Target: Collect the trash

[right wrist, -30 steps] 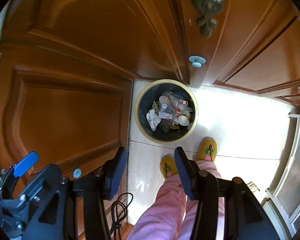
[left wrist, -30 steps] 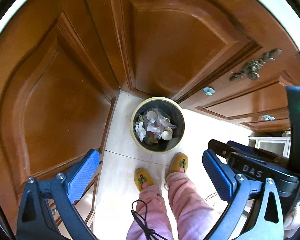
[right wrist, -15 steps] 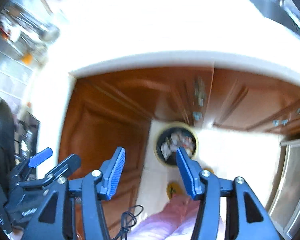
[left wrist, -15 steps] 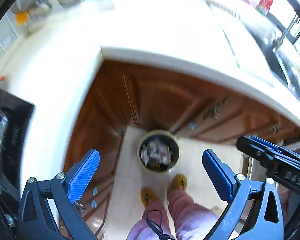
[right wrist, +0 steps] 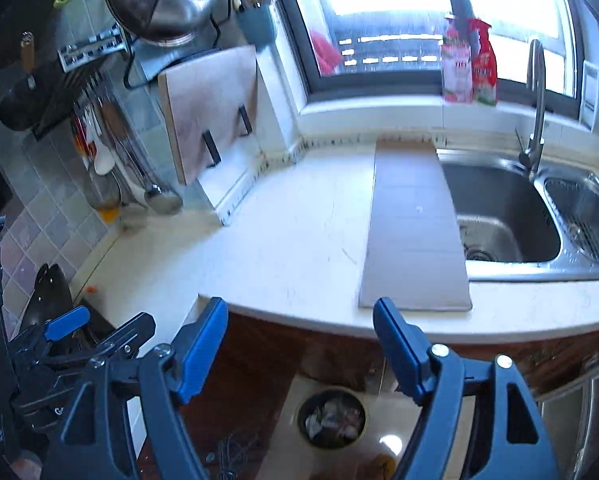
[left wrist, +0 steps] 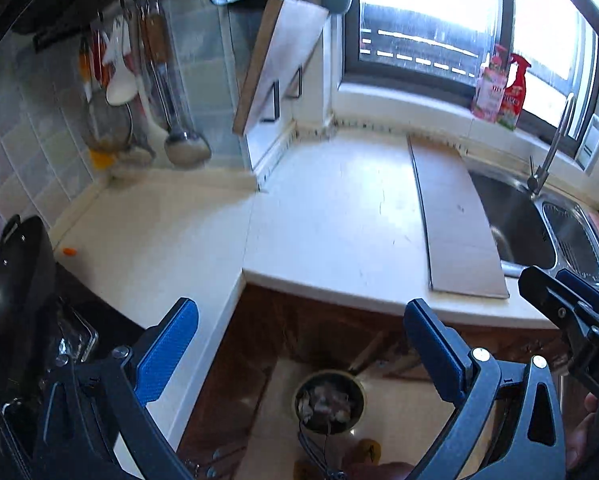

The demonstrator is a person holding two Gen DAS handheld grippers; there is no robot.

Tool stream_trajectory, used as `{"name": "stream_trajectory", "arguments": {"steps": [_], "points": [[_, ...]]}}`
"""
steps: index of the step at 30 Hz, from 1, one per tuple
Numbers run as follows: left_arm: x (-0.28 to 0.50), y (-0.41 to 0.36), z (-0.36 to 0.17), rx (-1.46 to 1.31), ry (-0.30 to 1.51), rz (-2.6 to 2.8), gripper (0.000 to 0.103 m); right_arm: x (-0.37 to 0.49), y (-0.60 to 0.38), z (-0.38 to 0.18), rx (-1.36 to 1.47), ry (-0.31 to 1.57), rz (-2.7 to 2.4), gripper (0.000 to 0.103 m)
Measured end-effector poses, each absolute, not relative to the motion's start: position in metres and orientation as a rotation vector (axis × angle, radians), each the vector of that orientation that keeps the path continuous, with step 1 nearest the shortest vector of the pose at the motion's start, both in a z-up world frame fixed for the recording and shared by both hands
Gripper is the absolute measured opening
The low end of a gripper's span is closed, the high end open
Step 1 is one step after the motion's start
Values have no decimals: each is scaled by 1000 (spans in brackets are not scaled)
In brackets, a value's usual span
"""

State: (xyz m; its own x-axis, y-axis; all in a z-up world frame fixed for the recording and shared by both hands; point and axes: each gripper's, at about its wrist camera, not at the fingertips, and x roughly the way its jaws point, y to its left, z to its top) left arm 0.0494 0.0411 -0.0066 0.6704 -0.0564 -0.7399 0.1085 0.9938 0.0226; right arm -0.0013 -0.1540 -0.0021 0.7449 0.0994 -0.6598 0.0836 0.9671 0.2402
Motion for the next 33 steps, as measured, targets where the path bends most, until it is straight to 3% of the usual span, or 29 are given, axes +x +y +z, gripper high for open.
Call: {"name": "stream_trajectory", "arguments": {"steps": [33], "points": [[59, 27, -12, 21, 831, -71, 102, 18, -166, -2, 228, 769, 26, 77]]}}
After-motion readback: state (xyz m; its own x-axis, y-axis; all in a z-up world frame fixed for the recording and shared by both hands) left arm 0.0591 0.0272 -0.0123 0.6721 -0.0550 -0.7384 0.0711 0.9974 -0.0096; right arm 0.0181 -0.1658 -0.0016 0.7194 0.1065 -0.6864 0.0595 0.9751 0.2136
